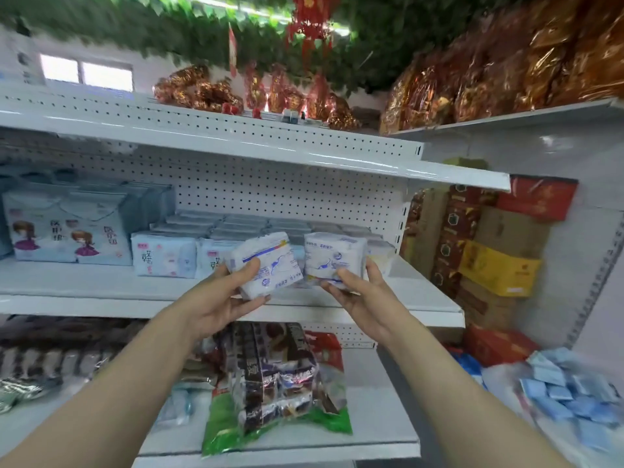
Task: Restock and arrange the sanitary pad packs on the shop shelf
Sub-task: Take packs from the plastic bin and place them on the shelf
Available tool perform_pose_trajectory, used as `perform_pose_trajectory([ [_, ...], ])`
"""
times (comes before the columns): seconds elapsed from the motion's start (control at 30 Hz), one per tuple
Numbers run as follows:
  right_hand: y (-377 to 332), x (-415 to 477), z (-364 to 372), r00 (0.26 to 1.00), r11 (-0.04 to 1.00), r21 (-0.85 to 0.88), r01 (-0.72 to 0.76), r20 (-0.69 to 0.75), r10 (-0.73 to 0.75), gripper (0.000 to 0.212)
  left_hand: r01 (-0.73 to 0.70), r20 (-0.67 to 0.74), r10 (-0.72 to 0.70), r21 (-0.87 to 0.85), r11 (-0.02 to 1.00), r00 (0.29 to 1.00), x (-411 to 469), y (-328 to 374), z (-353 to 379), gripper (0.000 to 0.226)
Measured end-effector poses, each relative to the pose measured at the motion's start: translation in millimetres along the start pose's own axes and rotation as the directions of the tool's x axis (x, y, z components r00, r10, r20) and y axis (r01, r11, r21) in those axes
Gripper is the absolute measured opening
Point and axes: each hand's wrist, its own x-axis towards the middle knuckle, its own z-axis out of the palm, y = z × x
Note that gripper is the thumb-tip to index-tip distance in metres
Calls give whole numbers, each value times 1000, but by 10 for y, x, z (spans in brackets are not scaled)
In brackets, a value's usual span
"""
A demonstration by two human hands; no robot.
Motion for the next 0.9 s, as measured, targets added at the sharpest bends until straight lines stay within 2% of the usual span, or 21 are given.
perform_pose_trajectory([
  [0.07, -171, 74, -184, 999, 999, 31, -10, 37, 8, 94, -27, -20, 26, -57, 998, 999, 79, -97, 225, 50],
  [0.17, -357, 147, -416, 998, 996, -86, -19, 60, 24, 76, -26, -27, 23, -105, 994, 999, 149, -227, 537, 55],
  [0.3, -522, 209, -684, 996, 987, -150, -56, 62, 66, 72, -35, -67, 26, -139, 990, 997, 197, -387, 888, 69],
  [0.4, -622, 243, -857, 999, 988, -151, -39, 12, 42, 31, -33, -88, 21, -136, 990, 996, 239, -445, 1050, 75],
  [0.47, -658, 260, -980, 1000, 981, -192, 1, 11, 1, 15, -24, -85, 12, -147, 989, 996, 288, -464, 1127, 78],
  [0.53, -687, 262, -1069, 999, 972, -232, 41, 18, -37, 32, -7, -99, -6, -130, 992, 995, 359, -475, 1189, 72],
  [0.63, -718, 273, -1171, 998, 971, -235, 52, -15, -57, 69, -1, -162, -14, -95, 995, 987, 459, -509, 1283, 41],
  [0.73, -757, 300, -1250, 998, 971, -235, 39, -36, -49, 79, -13, -155, 11, -17, 1000, 988, 562, -564, 1365, 9],
  [0.77, -766, 315, -1279, 999, 972, -234, 30, -38, -39, 79, -22, -149, 24, 12, 1000, 989, 610, -577, 1366, 5],
  [0.9, -833, 343, -1397, 999, 979, -204, 3, -33, -10, 66, -38, -78, 45, 86, 996, 996, 740, -567, 1397, 56],
])
